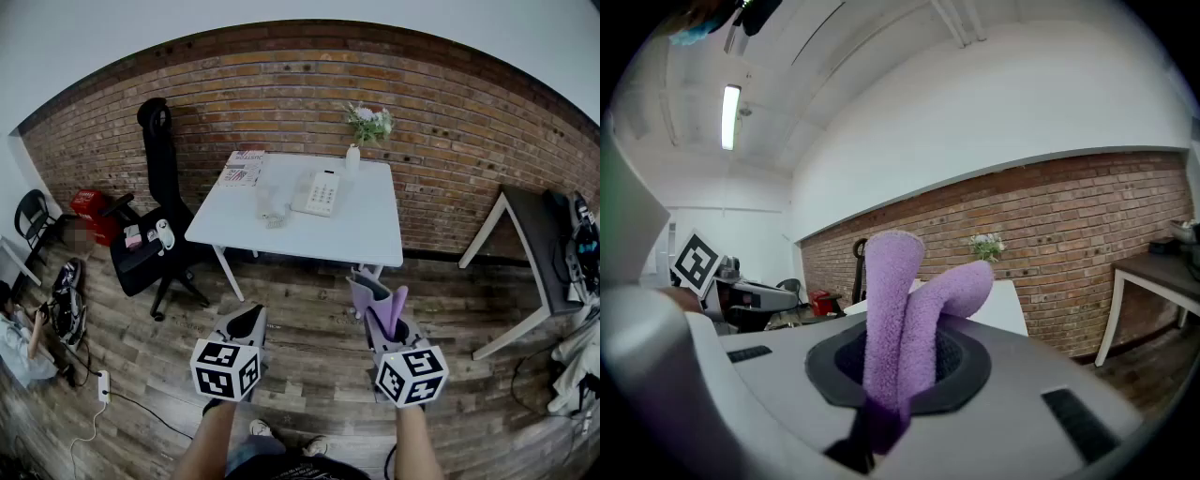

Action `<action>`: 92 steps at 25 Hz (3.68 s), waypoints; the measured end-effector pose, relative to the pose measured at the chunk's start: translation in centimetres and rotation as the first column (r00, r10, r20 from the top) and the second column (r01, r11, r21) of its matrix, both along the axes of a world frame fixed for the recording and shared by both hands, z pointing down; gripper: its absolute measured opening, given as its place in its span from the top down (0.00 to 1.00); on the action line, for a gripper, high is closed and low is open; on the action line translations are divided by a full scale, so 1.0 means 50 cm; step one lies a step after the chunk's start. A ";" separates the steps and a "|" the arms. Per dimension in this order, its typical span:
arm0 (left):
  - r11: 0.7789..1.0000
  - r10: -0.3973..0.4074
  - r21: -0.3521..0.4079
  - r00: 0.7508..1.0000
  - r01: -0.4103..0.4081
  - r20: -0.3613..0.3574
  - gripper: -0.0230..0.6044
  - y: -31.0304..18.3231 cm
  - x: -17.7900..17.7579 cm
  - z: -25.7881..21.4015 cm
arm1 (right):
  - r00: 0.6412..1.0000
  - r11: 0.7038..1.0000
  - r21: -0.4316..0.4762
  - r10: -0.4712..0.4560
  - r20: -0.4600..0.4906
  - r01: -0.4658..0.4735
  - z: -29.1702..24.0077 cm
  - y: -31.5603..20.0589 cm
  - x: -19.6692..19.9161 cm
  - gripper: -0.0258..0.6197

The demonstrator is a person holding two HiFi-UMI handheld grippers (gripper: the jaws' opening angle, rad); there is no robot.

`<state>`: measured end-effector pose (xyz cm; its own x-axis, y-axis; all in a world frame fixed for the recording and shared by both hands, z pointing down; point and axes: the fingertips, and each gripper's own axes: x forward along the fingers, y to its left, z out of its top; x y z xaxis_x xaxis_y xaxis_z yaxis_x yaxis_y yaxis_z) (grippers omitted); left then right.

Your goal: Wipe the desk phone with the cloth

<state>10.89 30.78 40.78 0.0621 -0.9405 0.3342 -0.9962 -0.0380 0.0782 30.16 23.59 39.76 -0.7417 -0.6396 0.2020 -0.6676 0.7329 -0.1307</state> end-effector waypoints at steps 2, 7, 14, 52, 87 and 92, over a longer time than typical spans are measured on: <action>1.000 0.003 0.001 1.000 -0.003 -0.002 0.96 -0.008 0.015 0.003 | 1.000 1.000 0.006 -0.013 -0.006 0.013 0.002 -0.003 0.006 0.89; 1.000 0.016 0.003 1.000 -0.016 -0.010 0.96 -0.029 0.045 0.012 | 0.999 0.999 0.007 -0.041 -0.015 0.041 0.012 -0.009 0.014 0.89; 0.999 0.043 -0.009 0.999 -0.043 -0.021 0.96 -0.081 0.044 0.023 | 0.999 0.999 -0.004 -0.045 -0.015 0.045 0.027 -0.048 -0.002 0.89; 0.977 0.204 -0.041 0.973 -0.209 -0.109 0.96 -0.599 -0.386 0.064 | 0.975 0.979 -0.054 0.188 -0.122 -0.196 0.038 -0.521 -0.347 0.89; 0.984 0.125 -0.113 0.988 -0.136 -0.095 0.96 -1.090 -0.417 0.096 | 0.931 1.000 -0.008 -0.018 -0.365 0.016 0.140 -1.127 -0.489 0.89; 0.983 0.125 -0.125 0.988 -0.136 -0.087 0.96 -1.115 -0.422 0.103 | 0.885 0.998 0.021 -0.049 -0.463 0.066 0.178 -1.173 -0.526 0.89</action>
<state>-10.19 -24.99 45.93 0.2125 -0.8713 0.4424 -0.9738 -0.1516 0.1692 3.88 -35.08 48.64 -0.6056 -0.6117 0.5090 -0.6029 0.7702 0.2082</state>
